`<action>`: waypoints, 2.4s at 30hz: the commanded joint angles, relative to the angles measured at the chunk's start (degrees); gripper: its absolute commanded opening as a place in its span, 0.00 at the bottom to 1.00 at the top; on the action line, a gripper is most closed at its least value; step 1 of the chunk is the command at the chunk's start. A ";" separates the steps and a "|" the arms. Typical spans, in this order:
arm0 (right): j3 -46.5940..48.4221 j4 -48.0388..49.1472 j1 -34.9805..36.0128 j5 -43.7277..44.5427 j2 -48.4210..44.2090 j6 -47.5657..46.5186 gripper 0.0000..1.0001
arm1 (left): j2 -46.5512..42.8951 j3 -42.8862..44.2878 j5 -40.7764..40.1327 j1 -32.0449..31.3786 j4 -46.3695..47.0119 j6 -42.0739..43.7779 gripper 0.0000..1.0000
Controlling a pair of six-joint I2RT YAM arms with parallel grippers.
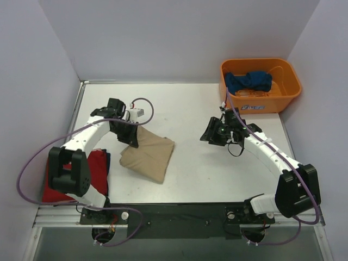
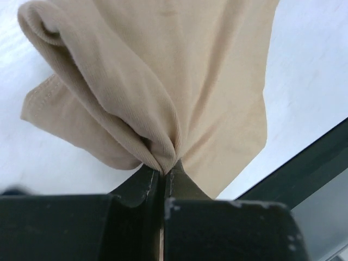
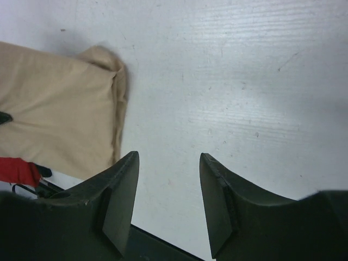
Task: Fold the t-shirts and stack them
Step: Put the neatly folded tshirt into the corner of the board with the left arm
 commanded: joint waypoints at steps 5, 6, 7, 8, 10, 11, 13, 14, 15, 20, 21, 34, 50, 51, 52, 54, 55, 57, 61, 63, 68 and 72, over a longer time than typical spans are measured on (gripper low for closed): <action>-1.95 -5.21 -0.61 2.56 -3.35 -3.47 0.45 | -13.99 1.62 -23.02 2.50 -27.52 17.33 0.00; -1.86 -5.04 -0.61 2.56 -3.44 -3.74 0.45 | -15.91 2.93 -24.27 2.50 -28.41 18.12 0.00; -1.86 -5.12 -0.61 2.56 -3.44 -3.83 0.45 | -16.80 3.38 -26.54 2.50 -29.99 18.65 0.00; -1.78 -5.04 -0.61 2.73 -3.18 -4.09 0.45 | -18.46 4.86 -27.87 2.50 -31.48 19.52 0.00; -1.60 -5.21 -0.61 2.38 -2.91 -4.44 0.45 | -20.14 6.54 -32.00 2.50 -33.86 20.49 0.00; -1.60 -5.12 -0.61 2.38 -2.82 -4.70 0.45 | -20.85 6.89 -34.54 2.59 -34.83 20.67 0.00; -1.42 -5.30 -0.61 2.29 -2.82 -4.97 0.45 | -22.07 7.42 -37.97 2.94 -37.20 21.29 0.00; -1.42 -5.21 -0.70 2.38 -3.08 -5.14 0.45 | -22.69 7.60 -38.86 3.02 -38.26 21.64 0.00; -1.42 -5.21 -0.70 2.56 -3.09 -5.32 0.45 | -23.48 7.69 -41.31 3.29 -38.79 21.90 0.00; -1.60 -5.30 -1.05 2.56 -3.18 -6.29 0.45 | -24.72 12.07 -48.09 5.31 -43.26 24.10 0.00; -1.69 -5.21 -1.14 2.47 -3.09 -6.55 0.45 | -24.63 14.17 -49.66 5.66 -43.89 24.54 0.00; -2.92 -4.77 -1.93 1.42 -3.88 -8.48 0.45 | -25.07 8.93 -47.50 23.56 -36.08 36.75 0.00; -4.33 -5.03 -3.16 0.10 -6.08 -7.17 0.45 | -15.85 -6.10 -41.33 46.17 -0.84 41.42 0.00; -4.15 -5.12 -3.16 0.10 -5.99 -7.17 0.45 | -15.41 -6.72 -41.16 47.05 2.22 41.42 0.00; -3.98 -5.21 -3.16 -0.16 -5.90 -7.25 0.45 | -14.71 -7.33 -41.07 47.41 3.12 40.98 0.00; -3.36 -5.65 -3.16 -0.25 -5.46 -7.17 0.45 | -14.44 -8.30 -40.45 47.67 7.24 40.37 0.00; -2.92 -5.83 -3.07 -0.26 -5.46 -7.17 0.45 | -14.35 -8.66 -40.02 47.67 8.04 40.45 0.00; -2.31 -6.09 -3.07 -0.43 -5.20 -7.25 0.45 | -13.82 -9.71 -40.27 47.67 9.46 40.36 0.00; -1.43 -6.88 -3.07 -0.61 -5.46 -7.43 0.45 | -12.94 -10.50 -43.60 47.76 8.84 40.10 0.43; -1.51 -6.88 -3.07 -0.78 -5.81 -7.52 0.45 | -13.99 -11.03 -45.71 47.76 10.42 40.36 0.54; -1.60 -6.97 -2.90 -1.66 -6.08 -7.52 0.45 | -18.48 -7.70 -46.52 47.15 7.82 42.38 0.66; -1.95 -6.44 -2.54 -2.27 -6.08 -7.08 0.45 | -20.58 0.21 -40.03 42.34 -9.64 40.72 0.66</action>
